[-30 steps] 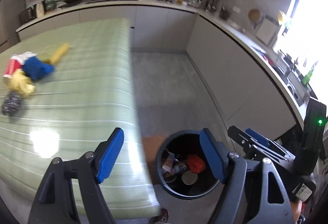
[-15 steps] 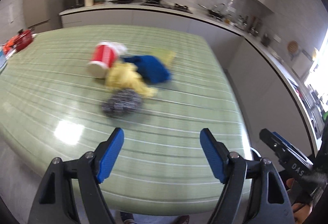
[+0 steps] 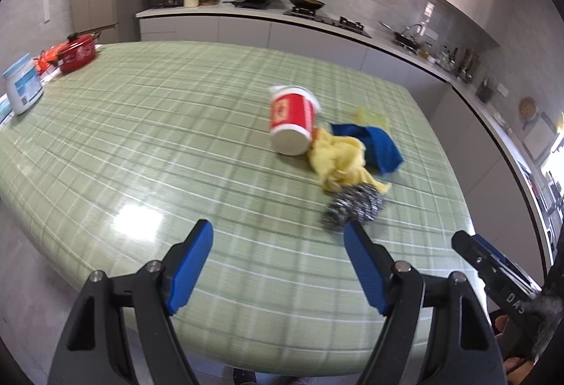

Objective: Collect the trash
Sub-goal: 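Move both open tools back toward the remaining trash on the table, then grasp the red paper cup with the left tool while the right tool grasps the blue cloth, then carry the red cup and blue cloth over the black bin and release both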

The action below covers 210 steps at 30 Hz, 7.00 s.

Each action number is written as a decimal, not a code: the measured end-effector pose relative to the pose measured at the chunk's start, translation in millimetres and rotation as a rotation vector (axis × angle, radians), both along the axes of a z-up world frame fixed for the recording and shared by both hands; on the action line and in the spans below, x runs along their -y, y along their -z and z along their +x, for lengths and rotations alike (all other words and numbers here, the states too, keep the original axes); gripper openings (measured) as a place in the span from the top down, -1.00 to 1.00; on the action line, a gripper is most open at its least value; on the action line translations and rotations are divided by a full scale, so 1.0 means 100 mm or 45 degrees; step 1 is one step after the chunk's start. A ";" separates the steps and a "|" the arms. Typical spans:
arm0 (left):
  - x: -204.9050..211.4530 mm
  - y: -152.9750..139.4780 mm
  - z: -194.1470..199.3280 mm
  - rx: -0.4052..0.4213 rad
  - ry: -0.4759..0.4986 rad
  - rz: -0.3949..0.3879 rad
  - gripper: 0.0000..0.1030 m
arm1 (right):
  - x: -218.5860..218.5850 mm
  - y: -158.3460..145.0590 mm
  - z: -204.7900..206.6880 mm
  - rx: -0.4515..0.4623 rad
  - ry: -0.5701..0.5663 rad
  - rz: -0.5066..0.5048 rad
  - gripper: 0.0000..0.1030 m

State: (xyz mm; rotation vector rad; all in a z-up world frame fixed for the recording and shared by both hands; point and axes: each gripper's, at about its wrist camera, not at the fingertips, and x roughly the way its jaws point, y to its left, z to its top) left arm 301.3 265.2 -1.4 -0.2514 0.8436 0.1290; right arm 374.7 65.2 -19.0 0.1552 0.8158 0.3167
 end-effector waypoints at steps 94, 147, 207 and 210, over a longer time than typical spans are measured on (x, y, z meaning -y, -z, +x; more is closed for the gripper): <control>-0.37 0.50 1.80 -0.156 0.235 -0.050 -0.11 | -0.71 0.47 1.77 -0.119 0.002 -0.027 0.11; -0.27 0.23 1.33 -0.041 0.168 -0.020 -0.10 | -0.13 0.09 1.10 0.003 0.094 0.116 0.47; 4.44 1.41 0.53 -0.356 0.724 -0.106 -0.12 | 4.43 1.53 -0.36 -0.331 0.515 -0.004 0.44; 4.49 1.52 0.56 -0.378 0.706 -0.093 -0.17 | 4.48 1.66 -0.28 -0.362 0.492 0.013 0.30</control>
